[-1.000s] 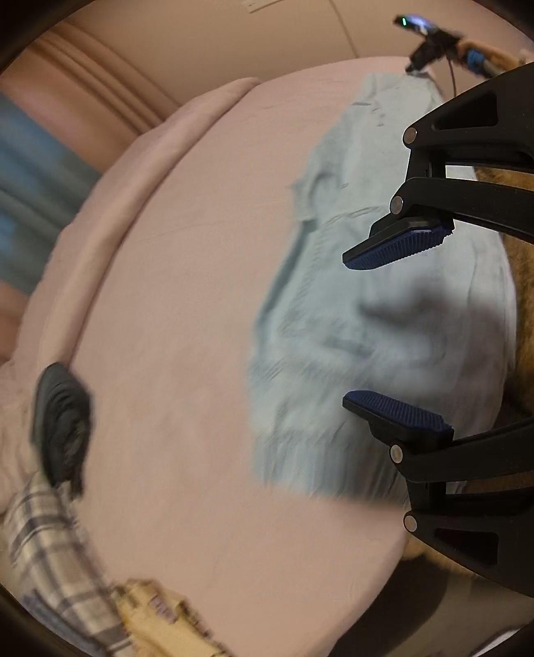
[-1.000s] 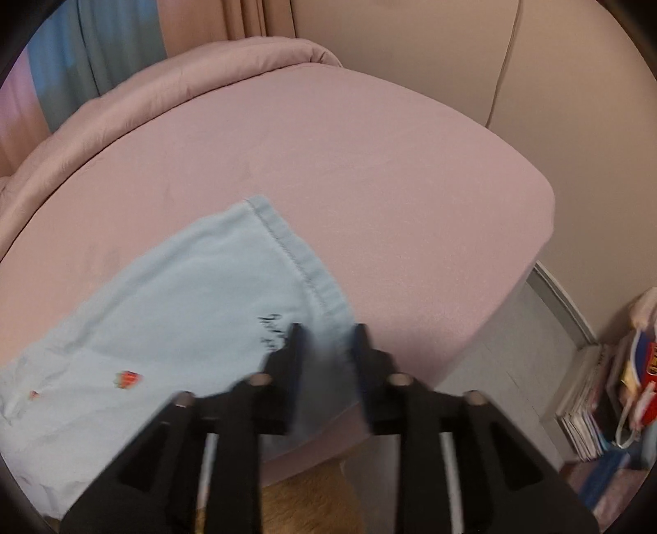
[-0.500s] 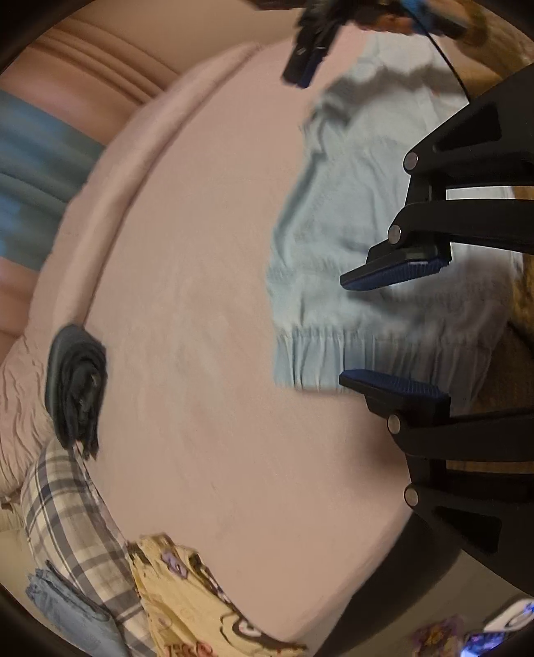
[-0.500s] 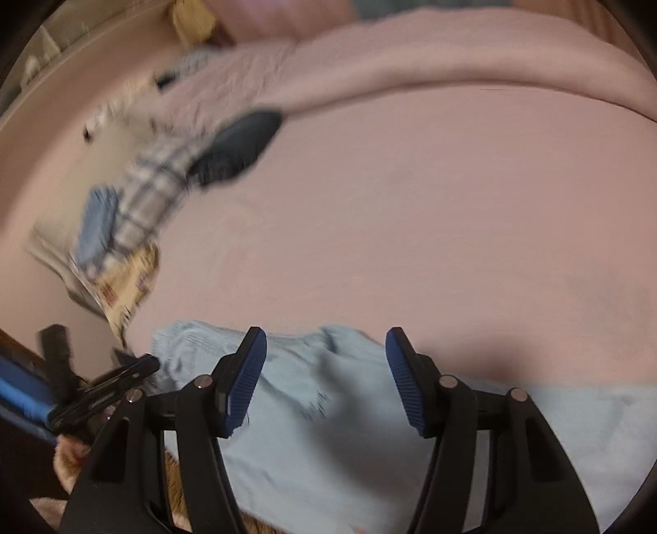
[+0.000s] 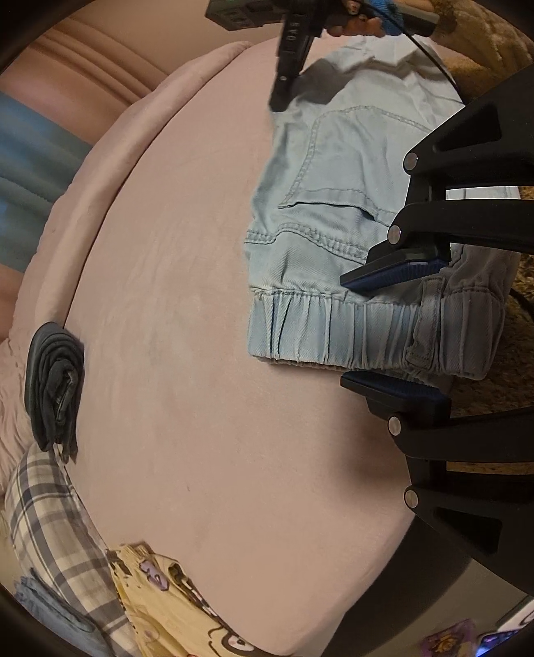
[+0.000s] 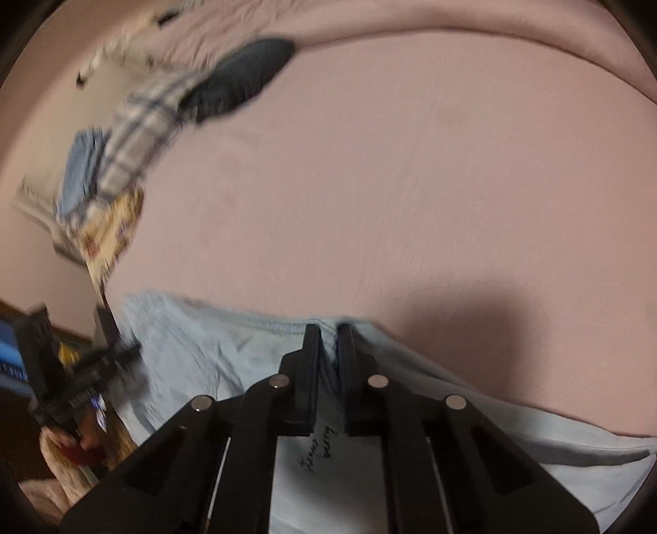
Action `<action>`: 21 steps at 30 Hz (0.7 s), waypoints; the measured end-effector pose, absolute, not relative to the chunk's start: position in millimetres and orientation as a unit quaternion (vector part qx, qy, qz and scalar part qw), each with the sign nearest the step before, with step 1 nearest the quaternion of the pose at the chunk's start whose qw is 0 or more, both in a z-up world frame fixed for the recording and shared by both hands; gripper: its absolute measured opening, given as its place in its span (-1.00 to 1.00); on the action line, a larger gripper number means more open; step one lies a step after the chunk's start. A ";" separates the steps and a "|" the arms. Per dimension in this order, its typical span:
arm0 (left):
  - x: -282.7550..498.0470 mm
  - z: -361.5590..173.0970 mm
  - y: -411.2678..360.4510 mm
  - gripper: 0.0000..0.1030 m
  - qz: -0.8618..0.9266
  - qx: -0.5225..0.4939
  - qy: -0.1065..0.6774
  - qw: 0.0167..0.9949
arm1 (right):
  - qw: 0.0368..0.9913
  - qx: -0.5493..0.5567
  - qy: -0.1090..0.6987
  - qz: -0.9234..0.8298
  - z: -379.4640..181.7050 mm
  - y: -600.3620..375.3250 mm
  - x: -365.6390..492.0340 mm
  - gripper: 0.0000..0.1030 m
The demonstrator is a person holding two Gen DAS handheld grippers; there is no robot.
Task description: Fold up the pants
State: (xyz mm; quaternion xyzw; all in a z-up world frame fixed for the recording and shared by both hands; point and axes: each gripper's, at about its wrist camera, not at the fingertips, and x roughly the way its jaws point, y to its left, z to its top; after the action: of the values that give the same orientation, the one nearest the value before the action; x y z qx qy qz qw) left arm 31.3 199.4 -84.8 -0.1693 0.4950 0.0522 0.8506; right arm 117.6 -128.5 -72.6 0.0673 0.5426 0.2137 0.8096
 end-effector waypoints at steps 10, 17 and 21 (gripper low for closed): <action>36.8 -94.7 204.1 -0.01 0.059 -0.176 0.504 0.843 | 0.822 0.047 0.541 0.169 -106.9 -126.5 125.0 -0.87; 10.7 -50.9 204.9 -0.02 0.037 -0.194 0.468 0.861 | 0.867 0.090 0.471 0.133 -53.0 -156.3 103.8 -0.67; -5.0 -39.6 193.6 -0.02 -0.009 -0.210 0.456 0.865 | 0.863 0.076 0.468 0.173 -46.5 -135.2 82.0 -0.70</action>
State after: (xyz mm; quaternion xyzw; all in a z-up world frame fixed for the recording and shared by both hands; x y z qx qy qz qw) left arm -5.0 193.6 -39.6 -0.2102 0.4561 -0.0094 0.8647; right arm 82.0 -135.2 -46.5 0.0756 0.4678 0.1734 0.8634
